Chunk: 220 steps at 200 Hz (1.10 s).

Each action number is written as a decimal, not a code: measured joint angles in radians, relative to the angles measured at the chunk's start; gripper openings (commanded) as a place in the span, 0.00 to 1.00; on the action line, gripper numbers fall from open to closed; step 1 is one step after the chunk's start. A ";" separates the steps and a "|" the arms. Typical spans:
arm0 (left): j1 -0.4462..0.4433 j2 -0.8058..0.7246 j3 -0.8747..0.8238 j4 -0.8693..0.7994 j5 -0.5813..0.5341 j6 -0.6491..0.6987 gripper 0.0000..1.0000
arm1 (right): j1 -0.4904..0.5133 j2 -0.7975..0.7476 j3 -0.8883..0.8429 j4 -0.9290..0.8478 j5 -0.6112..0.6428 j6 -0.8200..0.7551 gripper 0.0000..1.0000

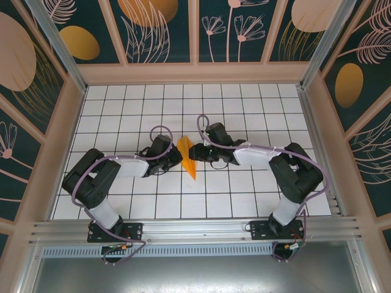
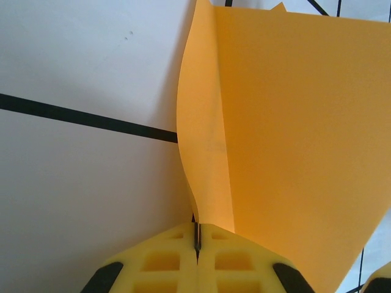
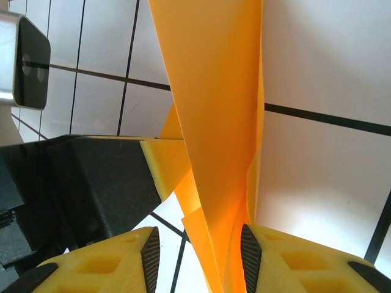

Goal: Fold a paper plane with a square sheet of paper (pick it up from the middle)
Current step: Move a paper plane to the center of the table.

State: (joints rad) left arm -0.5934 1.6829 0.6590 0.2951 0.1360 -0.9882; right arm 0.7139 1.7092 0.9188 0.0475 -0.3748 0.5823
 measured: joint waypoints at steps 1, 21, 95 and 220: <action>0.000 0.000 0.000 0.000 0.000 0.000 0.00 | 0.000 0.001 0.000 0.000 0.000 0.000 0.39; 0.000 0.000 0.000 0.000 0.005 0.000 0.00 | 0.006 0.017 0.001 -0.003 0.000 0.000 0.39; 0.000 0.000 -0.002 0.000 0.014 0.000 0.00 | 0.032 0.079 0.031 -0.035 0.014 -0.008 0.49; 0.003 0.000 -0.002 0.000 0.014 0.000 0.00 | 0.088 0.127 0.098 -0.113 0.147 -0.017 0.67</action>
State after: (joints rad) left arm -0.5907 1.6829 0.6571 0.2955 0.1501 -0.9882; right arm 0.8017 1.8362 1.0164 -0.0650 -0.2276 0.5652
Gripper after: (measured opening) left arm 0.066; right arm 0.635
